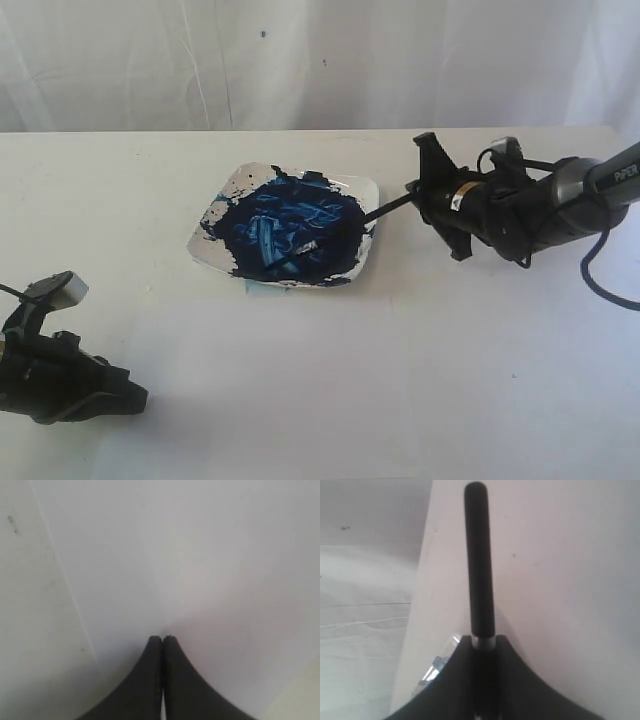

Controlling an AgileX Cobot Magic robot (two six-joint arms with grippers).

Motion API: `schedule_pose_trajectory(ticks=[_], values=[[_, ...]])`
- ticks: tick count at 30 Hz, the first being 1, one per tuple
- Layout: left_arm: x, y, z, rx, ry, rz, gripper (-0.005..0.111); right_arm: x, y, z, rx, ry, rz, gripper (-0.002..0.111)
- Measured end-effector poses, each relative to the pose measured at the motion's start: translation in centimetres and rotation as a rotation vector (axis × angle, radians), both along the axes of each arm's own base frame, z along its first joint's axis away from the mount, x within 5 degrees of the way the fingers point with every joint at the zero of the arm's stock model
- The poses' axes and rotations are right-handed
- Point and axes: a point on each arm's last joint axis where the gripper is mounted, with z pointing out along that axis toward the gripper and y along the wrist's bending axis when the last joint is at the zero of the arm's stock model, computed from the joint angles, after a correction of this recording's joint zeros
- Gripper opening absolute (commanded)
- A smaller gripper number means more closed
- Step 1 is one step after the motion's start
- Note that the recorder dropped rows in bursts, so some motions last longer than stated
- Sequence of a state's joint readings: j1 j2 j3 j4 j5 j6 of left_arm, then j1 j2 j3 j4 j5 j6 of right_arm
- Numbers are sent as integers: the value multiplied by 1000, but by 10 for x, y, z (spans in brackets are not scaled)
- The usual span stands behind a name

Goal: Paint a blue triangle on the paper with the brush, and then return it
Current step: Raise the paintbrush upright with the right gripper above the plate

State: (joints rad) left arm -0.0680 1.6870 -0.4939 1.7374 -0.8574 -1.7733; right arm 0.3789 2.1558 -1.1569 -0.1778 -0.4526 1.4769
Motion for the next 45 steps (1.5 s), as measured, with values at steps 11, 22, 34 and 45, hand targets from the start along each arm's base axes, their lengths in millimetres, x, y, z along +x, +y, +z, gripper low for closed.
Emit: schedule_pose_trajectory(ticks=[11,22,34,45], values=[[0,0,0,0,0,0,0,11,-5,18,-114,-270,-18,0],[0,0,0,0,0,0,0,18,1,44,-242,-577,45,0],[0,0,0,0,0,0,0,14,10,79,-505,-721,237,0],[0,0,0,0,0,0,0,7,14,99,-610,-835,329,0]])
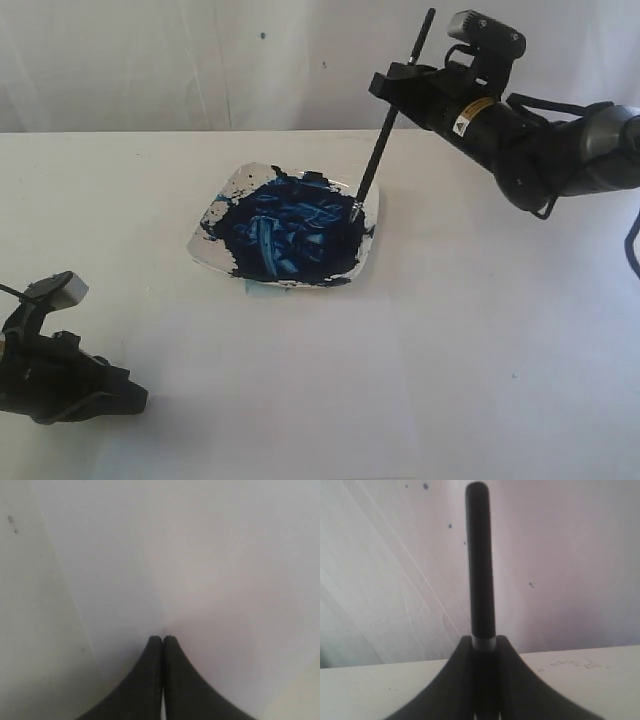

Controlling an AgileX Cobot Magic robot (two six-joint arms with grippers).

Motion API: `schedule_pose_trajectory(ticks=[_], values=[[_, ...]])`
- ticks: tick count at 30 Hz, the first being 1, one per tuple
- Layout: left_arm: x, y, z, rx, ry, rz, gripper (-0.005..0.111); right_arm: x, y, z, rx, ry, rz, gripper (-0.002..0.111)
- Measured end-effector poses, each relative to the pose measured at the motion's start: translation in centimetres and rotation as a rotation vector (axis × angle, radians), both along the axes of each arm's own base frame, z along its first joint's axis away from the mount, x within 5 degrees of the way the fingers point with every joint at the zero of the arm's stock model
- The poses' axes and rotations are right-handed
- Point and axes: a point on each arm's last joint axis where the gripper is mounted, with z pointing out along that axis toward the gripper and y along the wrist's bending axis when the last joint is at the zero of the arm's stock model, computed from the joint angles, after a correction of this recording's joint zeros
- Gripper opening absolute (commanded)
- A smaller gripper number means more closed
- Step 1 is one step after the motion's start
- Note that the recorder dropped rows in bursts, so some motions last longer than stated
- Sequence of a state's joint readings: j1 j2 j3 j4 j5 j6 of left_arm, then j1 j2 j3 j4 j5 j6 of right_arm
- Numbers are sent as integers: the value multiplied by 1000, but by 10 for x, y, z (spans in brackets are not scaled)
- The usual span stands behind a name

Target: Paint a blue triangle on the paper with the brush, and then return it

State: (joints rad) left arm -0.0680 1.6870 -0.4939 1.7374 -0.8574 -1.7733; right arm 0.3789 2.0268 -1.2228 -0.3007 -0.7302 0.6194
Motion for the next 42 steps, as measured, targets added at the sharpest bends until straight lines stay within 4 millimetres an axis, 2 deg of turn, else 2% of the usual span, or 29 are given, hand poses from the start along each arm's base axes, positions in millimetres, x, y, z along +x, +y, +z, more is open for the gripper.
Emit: schedule_pose_trajectory(ticks=[6,13,23,28,42], values=[[0,0,0,0,0,0,0,-3,3,0,-75,-13,44,0],[0,0,0,0,0,0,0,-5,6,5,-48,-56,79,0],[0,0,0,0,0,0,0,-15,4,45,13,-156,98,0],[0,0,0,0,0,0,0,-20,3,59,36,-172,118,0],[0,0,0,0,0,0,0,-30,10,66,118,-122,246,0]])
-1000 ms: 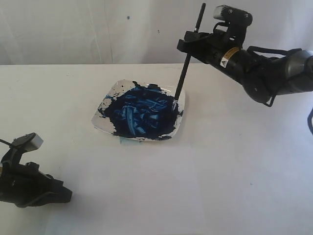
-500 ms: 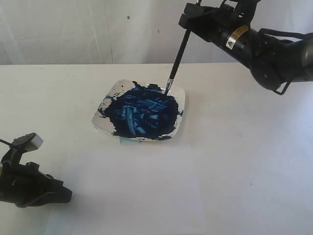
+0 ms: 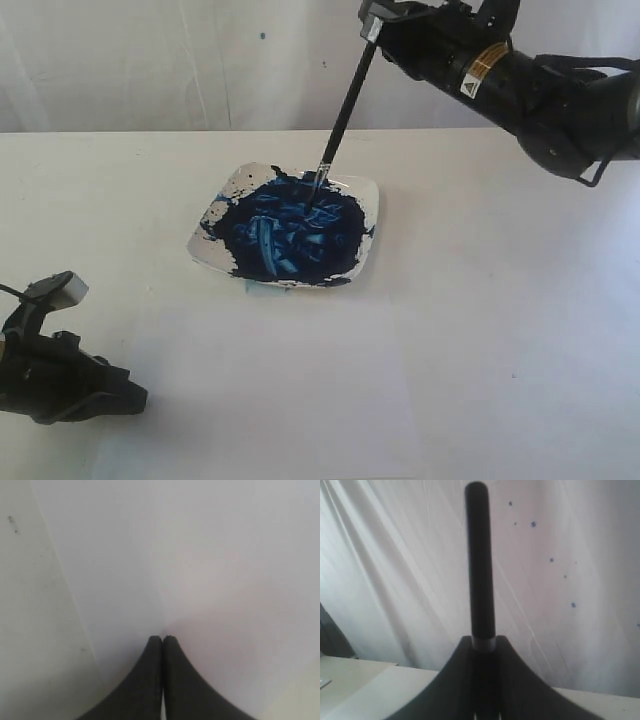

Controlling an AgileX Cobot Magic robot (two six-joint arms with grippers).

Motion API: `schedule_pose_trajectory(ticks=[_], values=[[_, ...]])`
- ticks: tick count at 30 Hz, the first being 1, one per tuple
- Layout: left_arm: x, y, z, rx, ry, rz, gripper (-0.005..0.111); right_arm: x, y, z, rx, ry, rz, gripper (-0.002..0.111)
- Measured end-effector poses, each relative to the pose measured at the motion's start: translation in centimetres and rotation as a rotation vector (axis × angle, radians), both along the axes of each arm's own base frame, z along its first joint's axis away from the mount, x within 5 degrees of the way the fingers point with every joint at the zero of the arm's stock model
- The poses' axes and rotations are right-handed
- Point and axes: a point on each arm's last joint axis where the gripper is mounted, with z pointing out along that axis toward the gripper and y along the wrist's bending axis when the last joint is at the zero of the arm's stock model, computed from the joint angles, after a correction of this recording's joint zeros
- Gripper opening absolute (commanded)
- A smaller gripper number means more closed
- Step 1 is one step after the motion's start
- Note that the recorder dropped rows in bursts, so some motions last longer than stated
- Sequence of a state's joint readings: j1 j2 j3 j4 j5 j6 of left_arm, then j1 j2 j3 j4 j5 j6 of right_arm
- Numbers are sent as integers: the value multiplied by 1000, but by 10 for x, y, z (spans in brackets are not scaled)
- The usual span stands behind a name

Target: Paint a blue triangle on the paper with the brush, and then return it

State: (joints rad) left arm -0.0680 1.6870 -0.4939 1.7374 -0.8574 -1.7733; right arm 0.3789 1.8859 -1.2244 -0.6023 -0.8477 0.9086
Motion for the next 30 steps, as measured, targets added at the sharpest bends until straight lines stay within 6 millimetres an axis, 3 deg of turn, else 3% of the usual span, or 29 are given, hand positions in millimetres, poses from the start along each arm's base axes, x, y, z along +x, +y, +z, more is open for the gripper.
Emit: schedule_pose_trajectory(ticks=[10,30], values=[[0,0,0,0,0,0,0,-10,9,-2,20,62,145,0],[0,0,0,0,0,0,0,-56,57,-11,-22,200,519,0]])
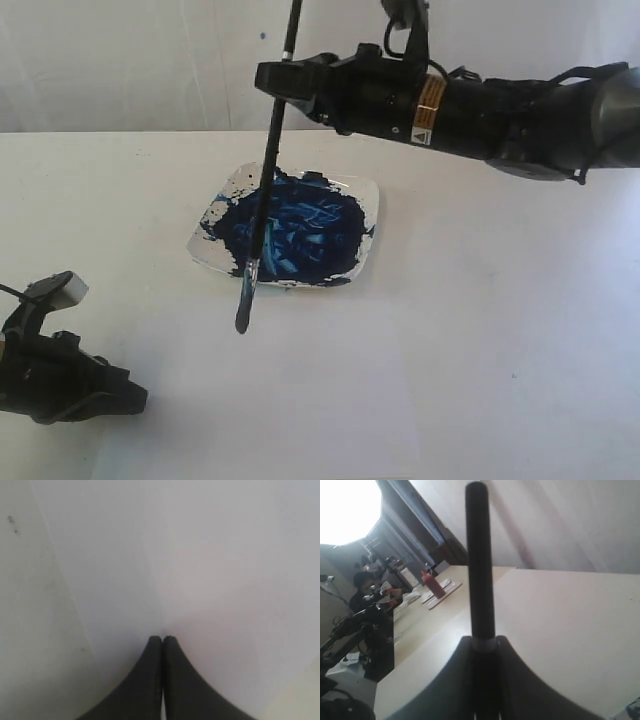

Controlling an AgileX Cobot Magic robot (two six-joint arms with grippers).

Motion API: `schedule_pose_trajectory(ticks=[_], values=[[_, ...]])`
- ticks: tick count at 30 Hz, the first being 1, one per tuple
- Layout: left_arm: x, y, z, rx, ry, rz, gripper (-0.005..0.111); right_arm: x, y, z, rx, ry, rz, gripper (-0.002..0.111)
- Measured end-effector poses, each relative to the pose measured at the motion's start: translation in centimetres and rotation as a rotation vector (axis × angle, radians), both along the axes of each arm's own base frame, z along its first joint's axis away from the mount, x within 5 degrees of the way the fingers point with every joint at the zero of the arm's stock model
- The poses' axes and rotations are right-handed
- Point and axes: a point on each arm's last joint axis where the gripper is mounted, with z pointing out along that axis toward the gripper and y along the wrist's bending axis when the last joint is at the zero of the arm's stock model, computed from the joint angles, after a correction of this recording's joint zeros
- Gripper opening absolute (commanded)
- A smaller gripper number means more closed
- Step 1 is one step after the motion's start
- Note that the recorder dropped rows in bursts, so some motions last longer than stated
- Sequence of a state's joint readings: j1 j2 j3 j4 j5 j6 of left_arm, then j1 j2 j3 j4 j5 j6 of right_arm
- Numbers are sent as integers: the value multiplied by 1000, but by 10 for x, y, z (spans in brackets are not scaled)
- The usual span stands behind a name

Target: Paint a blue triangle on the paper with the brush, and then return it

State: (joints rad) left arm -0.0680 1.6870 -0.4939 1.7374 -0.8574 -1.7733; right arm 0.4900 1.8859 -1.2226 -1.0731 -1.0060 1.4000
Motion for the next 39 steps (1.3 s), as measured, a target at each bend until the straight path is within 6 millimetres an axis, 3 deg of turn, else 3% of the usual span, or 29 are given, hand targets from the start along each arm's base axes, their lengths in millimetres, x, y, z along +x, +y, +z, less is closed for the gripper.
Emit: schedule_pose_trajectory(ticks=[6,20,28,39], values=[[0,0,0,0,0,0,0,-19,21,-3,-40,-7,84,0],[0,0,0,0,0,0,0,-39,44,-25,-118,46,112,0],[0,0,0,0,0,0,0,-42,57,-46,-121,116,116,0],[0,0,0,0,0,0,0,-38,59,-57,-142,153,78,0]])
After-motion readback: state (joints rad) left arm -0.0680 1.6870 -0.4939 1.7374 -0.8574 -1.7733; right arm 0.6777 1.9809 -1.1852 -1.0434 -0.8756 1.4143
